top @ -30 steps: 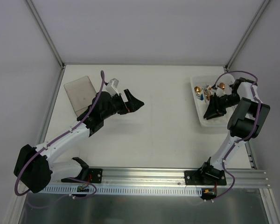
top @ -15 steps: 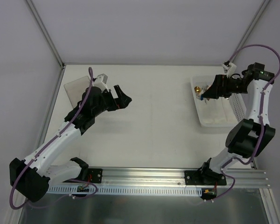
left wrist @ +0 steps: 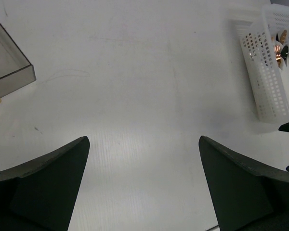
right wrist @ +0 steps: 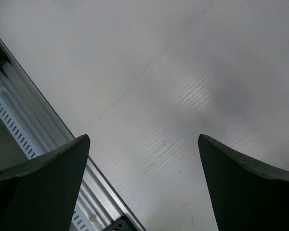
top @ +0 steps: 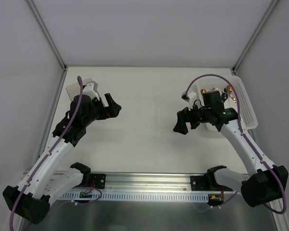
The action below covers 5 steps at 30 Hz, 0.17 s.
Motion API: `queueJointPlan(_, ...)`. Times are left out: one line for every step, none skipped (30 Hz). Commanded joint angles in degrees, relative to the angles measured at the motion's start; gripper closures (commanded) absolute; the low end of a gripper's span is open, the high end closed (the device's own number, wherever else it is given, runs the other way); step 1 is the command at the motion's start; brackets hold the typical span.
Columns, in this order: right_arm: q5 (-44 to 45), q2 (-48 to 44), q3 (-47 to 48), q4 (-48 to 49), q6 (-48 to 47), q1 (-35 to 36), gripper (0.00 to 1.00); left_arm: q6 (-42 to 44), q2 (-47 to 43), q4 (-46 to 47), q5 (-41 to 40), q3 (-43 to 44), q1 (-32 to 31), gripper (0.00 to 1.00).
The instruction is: Place the utensils on the paper napkin and roll it up
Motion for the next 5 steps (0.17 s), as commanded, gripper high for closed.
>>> queueJointPlan(7.68,-1.77,-4.2,8.81,4.56,3.75,0.01,-0.84,-2.81,-2.7,-3.69,-3.36,0.44,0.01)
queueJointPlan(7.95,-2.3,-4.99,8.99,4.82,4.2,0.01,-1.38,-3.17,-2.7,-3.61,-4.67,0.44,0.01)
queueJointPlan(8.13,-2.56,-6.39,9.77,5.0,4.55,0.01,-1.64,-3.08,-2.7,-3.17,-5.03,0.44,0.01)
queueJointPlan(8.39,-2.91,-7.01,10.22,5.09,4.99,0.01,-1.65,-3.08,-2.87,-2.21,-5.21,0.35,0.01)
queueJointPlan(8.57,-3.35,-7.45,10.48,5.18,5.0,0.01,-1.65,-3.17,-2.96,-2.2,-5.47,0.35,0.01)
